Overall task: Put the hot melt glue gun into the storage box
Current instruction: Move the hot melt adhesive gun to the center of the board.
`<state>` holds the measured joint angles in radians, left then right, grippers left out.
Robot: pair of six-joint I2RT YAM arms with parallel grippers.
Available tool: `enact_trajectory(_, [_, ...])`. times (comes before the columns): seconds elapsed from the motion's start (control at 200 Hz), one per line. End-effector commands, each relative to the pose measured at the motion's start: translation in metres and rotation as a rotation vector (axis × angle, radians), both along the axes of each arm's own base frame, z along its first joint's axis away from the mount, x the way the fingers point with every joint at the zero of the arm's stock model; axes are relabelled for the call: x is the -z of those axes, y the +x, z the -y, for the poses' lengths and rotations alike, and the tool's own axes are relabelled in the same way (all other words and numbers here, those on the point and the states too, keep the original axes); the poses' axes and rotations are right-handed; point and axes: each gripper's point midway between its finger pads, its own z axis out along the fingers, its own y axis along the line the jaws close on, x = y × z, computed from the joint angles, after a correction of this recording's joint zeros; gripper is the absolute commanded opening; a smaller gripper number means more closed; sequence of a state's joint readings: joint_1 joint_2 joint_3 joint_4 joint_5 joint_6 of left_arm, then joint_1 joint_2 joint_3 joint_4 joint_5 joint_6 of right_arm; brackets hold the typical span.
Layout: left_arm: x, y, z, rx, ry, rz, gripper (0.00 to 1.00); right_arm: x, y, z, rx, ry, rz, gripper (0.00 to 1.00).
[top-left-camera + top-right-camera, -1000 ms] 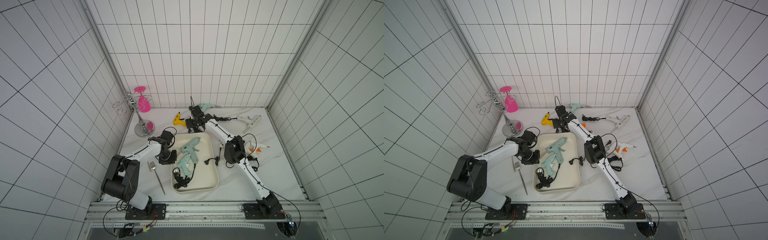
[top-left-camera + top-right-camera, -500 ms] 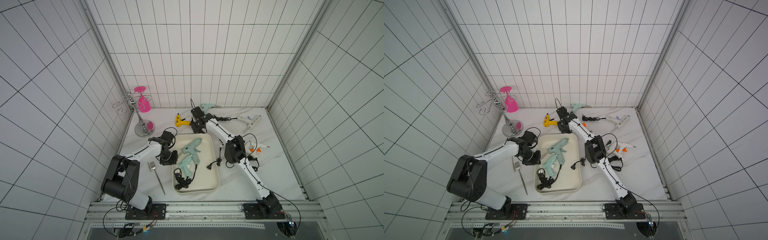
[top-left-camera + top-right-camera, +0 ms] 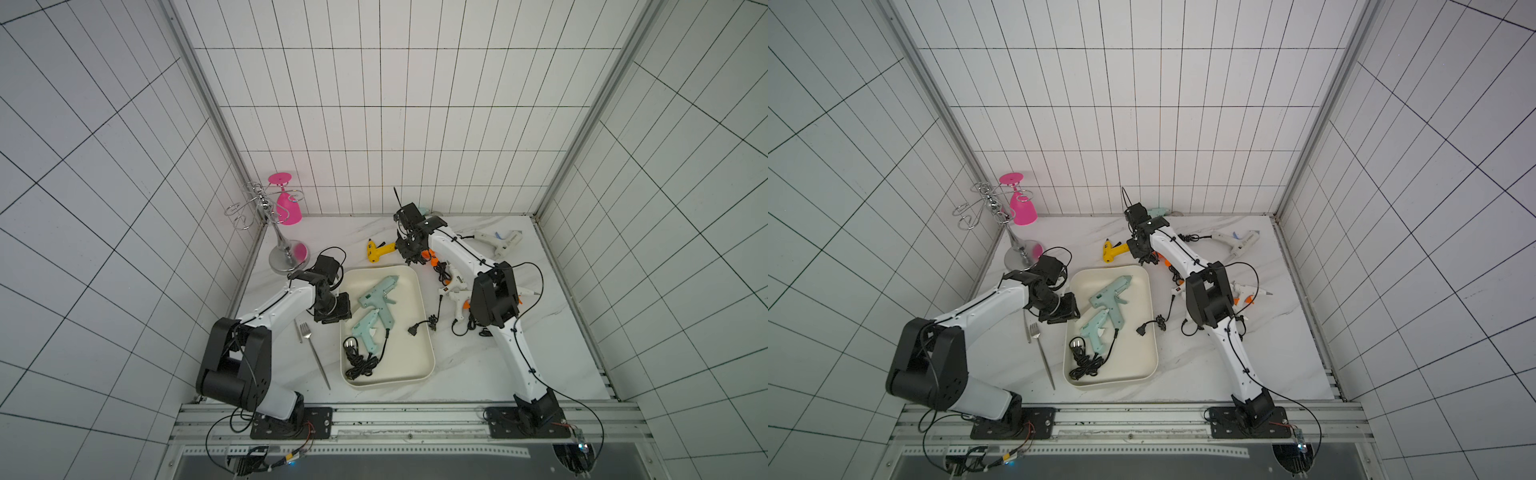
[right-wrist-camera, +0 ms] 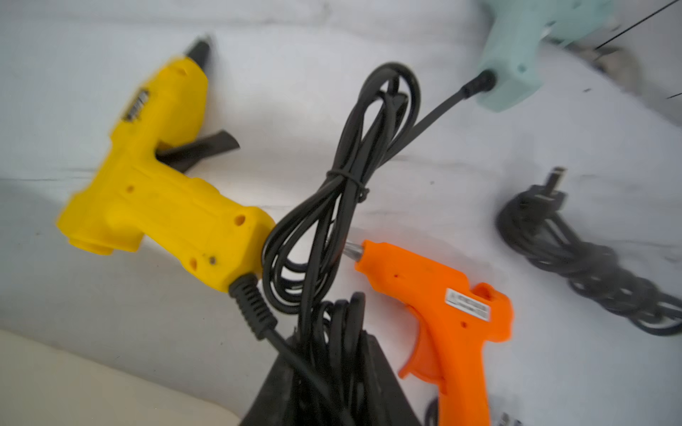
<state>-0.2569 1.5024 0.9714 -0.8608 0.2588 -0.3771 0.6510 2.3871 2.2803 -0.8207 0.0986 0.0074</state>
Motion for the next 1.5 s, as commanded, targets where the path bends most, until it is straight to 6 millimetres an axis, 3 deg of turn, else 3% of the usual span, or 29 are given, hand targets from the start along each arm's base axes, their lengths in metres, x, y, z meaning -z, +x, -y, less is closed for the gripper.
enact_trajectory(0.0, [-0.022, 0.028, 0.002, -0.006, 0.001, 0.113, 0.46, -0.045, 0.008, 0.015, 0.010, 0.019, 0.098, 0.00])
enact_trajectory(0.095, [-0.032, 0.038, 0.002, -0.006, 0.002, 0.148, 0.47, -0.044, 0.004, 0.023, 0.002, 0.003, 0.087, 0.00])
enact_trajectory(0.21, [-0.040, 0.045, 0.002, -0.009, 0.007, 0.180, 0.48, -0.024, -0.008, 0.026, -0.026, -0.029, 0.026, 0.00])
enact_trajectory(0.36, [-0.053, 0.056, 0.001, -0.012, 0.022, 0.221, 0.48, -0.003, -0.024, 0.046, 0.031, -0.083, -0.030, 0.00])
enact_trajectory(0.56, [-0.086, 0.081, 0.017, 0.028, 0.013, 0.326, 0.50, -0.011, -0.051, 0.084, 0.092, -0.120, -0.006, 0.00])
enact_trajectory(0.774, [-0.117, 0.109, 0.053, 0.108, -0.041, 0.413, 0.52, -0.024, -0.090, 0.121, 0.129, -0.123, -0.014, 0.00])
enact_trajectory(0.984, [-0.112, 0.120, 0.077, 0.179, -0.036, 0.394, 0.53, 0.018, -0.130, 0.157, 0.181, -0.168, -0.135, 0.00])
enact_trajectory(1.204, [-0.104, 0.122, 0.081, 0.196, -0.035, 0.374, 0.53, 0.032, -0.122, 0.150, 0.165, -0.121, -0.156, 0.00])
enact_trajectory(1.279, [-0.103, 0.121, 0.080, 0.200, -0.025, 0.374, 0.53, 0.028, -0.117, 0.152, 0.165, -0.110, -0.169, 0.22])
enact_trajectory(1.399, [-0.105, 0.117, 0.077, 0.211, -0.011, 0.377, 0.53, 0.002, -0.106, 0.154, 0.119, -0.040, -0.139, 0.45])
enact_trajectory(1.494, [-0.105, 0.114, 0.074, 0.216, -0.003, 0.381, 0.54, -0.023, -0.090, 0.156, 0.081, -0.002, -0.092, 0.48])
